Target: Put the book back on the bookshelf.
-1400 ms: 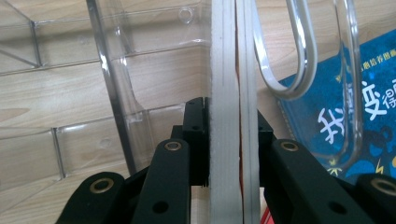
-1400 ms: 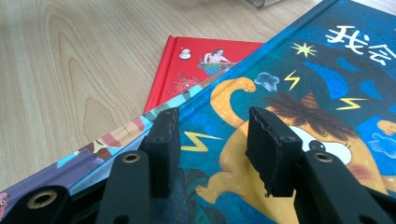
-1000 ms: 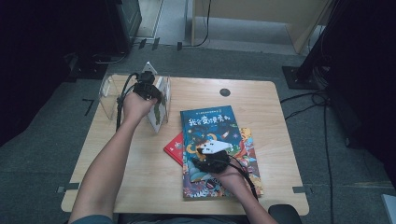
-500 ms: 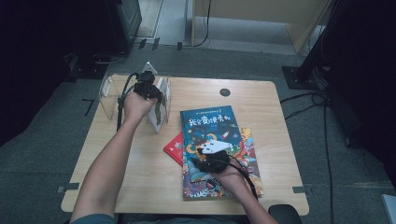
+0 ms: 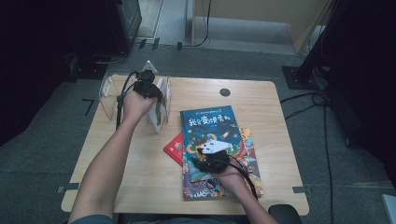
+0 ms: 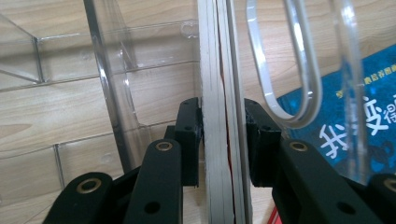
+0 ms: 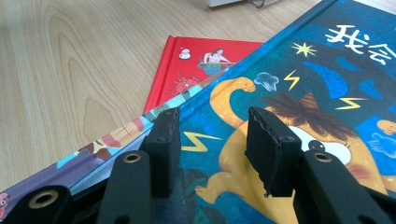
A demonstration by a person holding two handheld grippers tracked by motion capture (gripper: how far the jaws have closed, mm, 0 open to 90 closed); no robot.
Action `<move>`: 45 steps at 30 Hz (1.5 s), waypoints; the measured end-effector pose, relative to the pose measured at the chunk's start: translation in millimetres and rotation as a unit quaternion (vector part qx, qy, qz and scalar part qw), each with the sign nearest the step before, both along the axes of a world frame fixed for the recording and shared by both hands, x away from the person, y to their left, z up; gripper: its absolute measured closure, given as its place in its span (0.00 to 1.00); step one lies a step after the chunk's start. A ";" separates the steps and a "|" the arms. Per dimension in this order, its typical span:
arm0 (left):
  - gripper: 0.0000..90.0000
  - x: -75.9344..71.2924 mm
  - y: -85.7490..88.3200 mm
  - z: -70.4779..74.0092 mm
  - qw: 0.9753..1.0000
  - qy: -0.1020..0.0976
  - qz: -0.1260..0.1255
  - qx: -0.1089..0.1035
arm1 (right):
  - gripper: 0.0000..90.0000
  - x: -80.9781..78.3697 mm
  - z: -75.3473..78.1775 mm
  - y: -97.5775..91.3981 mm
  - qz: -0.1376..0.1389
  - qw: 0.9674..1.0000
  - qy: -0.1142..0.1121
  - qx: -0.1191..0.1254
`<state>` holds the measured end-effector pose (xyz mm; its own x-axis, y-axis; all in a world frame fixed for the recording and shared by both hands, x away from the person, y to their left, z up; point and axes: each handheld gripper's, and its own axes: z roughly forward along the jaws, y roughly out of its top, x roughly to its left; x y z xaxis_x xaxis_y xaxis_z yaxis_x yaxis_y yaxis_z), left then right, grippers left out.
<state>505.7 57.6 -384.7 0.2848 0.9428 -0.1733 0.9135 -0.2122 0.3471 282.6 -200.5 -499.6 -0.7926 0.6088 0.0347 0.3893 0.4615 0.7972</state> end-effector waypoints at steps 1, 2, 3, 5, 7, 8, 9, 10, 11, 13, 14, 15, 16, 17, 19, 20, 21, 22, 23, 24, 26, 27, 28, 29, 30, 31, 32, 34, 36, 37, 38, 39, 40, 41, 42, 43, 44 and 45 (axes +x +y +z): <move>0.79 -0.1 -0.4 0.8 1.000 0.000 0.000 0.001 | 0.61 0.0 0.0 0.0 0.000 1.000 0.000 0.000; 0.78 -0.3 -0.7 2.0 1.000 -0.001 -0.002 0.002 | 0.61 0.0 0.0 0.0 0.000 1.000 0.000 0.000; 0.78 -0.5 -0.5 2.9 1.000 0.000 -0.003 0.002 | 0.61 0.0 0.0 0.0 0.000 1.000 0.000 0.000; 0.78 -1.0 -0.3 4.5 1.000 -0.002 -0.004 -0.001 | 0.61 -0.1 0.0 0.0 0.000 1.000 0.000 0.000; 0.78 -1.5 0.3 6.3 1.000 -0.003 -0.006 0.001 | 0.61 -0.1 0.0 0.0 0.000 1.000 0.000 0.000; 0.78 -1.7 0.6 7.2 1.000 -0.002 -0.004 0.000 | 0.61 0.0 0.0 0.0 0.000 1.000 0.000 0.000; 0.78 -1.8 1.0 8.1 1.000 -0.004 -0.005 0.000 | 0.61 -0.1 0.0 0.0 0.000 1.000 0.000 0.000; 0.78 -2.0 1.4 9.1 1.000 -0.004 -0.005 0.000 | 0.61 -0.1 0.0 0.1 0.000 1.000 0.000 0.000; 0.78 -2.3 1.6 10.1 1.000 -0.005 -0.003 -0.001 | 0.61 -0.1 0.0 0.1 0.000 1.000 0.000 0.000; 0.78 -3.0 2.6 12.4 1.000 -0.005 -0.007 0.000 | 0.61 -0.1 0.0 0.0 0.000 1.000 0.000 0.000; 0.78 -3.0 2.6 12.4 1.000 -0.005 -0.007 0.000 | 0.61 0.0 0.0 0.0 0.000 1.000 0.000 0.000; 0.78 -3.7 3.0 14.0 1.000 -0.005 -0.009 0.000 | 0.61 -0.1 0.0 0.0 0.000 1.000 0.000 0.000; 0.78 -3.7 3.0 14.0 1.000 -0.005 -0.009 0.000 | 0.61 -0.1 0.0 0.0 0.000 1.000 0.000 0.000; 0.78 -4.0 3.0 14.6 1.000 -0.006 -0.008 -0.002 | 0.61 -0.1 0.0 0.0 0.000 1.000 0.000 0.000; 0.77 -4.5 3.6 16.0 1.000 -0.006 -0.009 -0.003 | 0.61 0.0 0.0 0.0 0.000 1.000 0.000 0.000; 0.76 -4.8 4.0 16.6 1.000 -0.006 -0.008 -0.003 | 0.61 0.0 0.0 0.0 0.000 1.000 0.000 0.000; 0.76 -5.1 4.4 17.6 1.000 -0.006 -0.008 -0.004 | 0.61 0.0 0.0 0.0 0.000 1.000 0.000 0.000; 0.75 -5.4 4.7 18.5 1.000 -0.005 -0.009 -0.004 | 0.61 0.0 0.0 0.0 0.000 1.000 0.000 0.000; 0.75 -5.7 5.0 19.4 1.000 -0.005 -0.010 -0.004 | 0.61 0.0 0.0 0.0 0.000 1.000 0.000 0.000; 0.74 -6.2 5.3 20.1 1.000 -0.005 -0.010 -0.003 | 0.61 0.0 0.0 0.0 0.000 1.000 0.000 0.000; 0.73 -6.8 6.1 21.5 1.000 -0.006 -0.009 -0.004 | 0.61 0.0 0.0 0.0 0.000 1.000 0.000 0.000; 0.72 -7.0 6.5 22.0 1.000 -0.006 -0.009 -0.004 | 0.61 0.1 -0.1 0.0 0.000 1.000 -0.001 0.000; 0.72 -7.4 6.9 22.6 1.000 -0.006 -0.010 -0.006 | 0.61 0.1 -0.1 0.0 0.000 1.000 -0.001 0.000; 0.71 -7.8 7.5 23.1 1.000 -0.006 -0.011 -0.007 | 0.61 0.1 -0.1 -0.1 0.000 1.000 -0.001 0.000; 0.70 -8.2 8.2 24.0 1.000 -0.006 -0.011 -0.008 | 0.61 0.1 -0.1 -0.1 0.000 1.000 -0.001 0.001; 0.70 -8.8 8.8 24.8 1.000 -0.009 -0.011 -0.010 | 0.61 0.2 -0.1 -0.1 0.000 1.000 -0.001 0.001; 0.69 -10.0 10.2 26.8 1.000 -0.010 -0.012 -0.013 | 0.61 0.2 -0.1 -0.1 0.000 1.000 -0.001 0.001; 0.68 -10.6 10.9 28.2 1.000 -0.011 -0.014 -0.013 | 0.61 0.2 -0.1 -0.2 0.000 1.000 0.000 0.001; 0.67 -12.0 12.2 30.7 1.000 -0.013 -0.016 -0.013 | 0.61 0.3 0.0 -0.3 0.000 1.000 0.001 0.002; 0.67 -12.7 12.7 31.7 1.000 -0.013 -0.017 -0.014 | 0.61 0.3 0.0 -0.3 0.000 1.000 0.001 0.002; 0.67 -13.2 13.6 32.4 1.000 -0.015 -0.019 -0.014 | 0.61 0.5 -0.1 -0.3 0.000 1.000 0.001 0.002; 0.67 -13.8 14.4 33.3 1.000 -0.014 -0.019 -0.016 | 0.61 0.5 0.0 -0.4 0.000 1.000 0.001 0.002; 0.67 -14.6 14.9 34.1 1.000 -0.014 -0.021 -0.017 | 0.61 0.4 0.0 -0.4 0.000 1.000 0.002 0.002; 0.67 -15.5 15.0 35.0 0.999 -0.015 -0.023 -0.018 | 0.61 0.4 0.0 -0.4 0.000 1.000 0.002 0.002; 0.67 -16.4 15.2 36.1 0.999 -0.016 -0.024 -0.018 | 0.61 0.3 0.0 -0.4 0.000 1.000 0.001 0.002; 0.67 -18.1 14.8 38.0 0.999 -0.017 -0.027 -0.019 | 0.61 0.3 0.0 -0.3 0.000 1.000 0.001 0.002; 0.67 -18.1 14.8 38.0 0.999 -0.017 -0.027 -0.019 | 0.61 0.3 0.0 -0.3 0.000 1.000 0.001 0.002; 0.67 -19.8 14.9 39.5 0.999 -0.016 -0.031 -0.019 | 0.61 0.4 -0.1 -0.5 0.000 1.000 0.002 0.003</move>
<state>485.9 72.5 -345.2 0.3478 0.9165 -0.1976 0.8874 -0.2538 0.3849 283.0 -201.0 -499.7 -0.7924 0.6085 0.0414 0.3924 0.4568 0.7984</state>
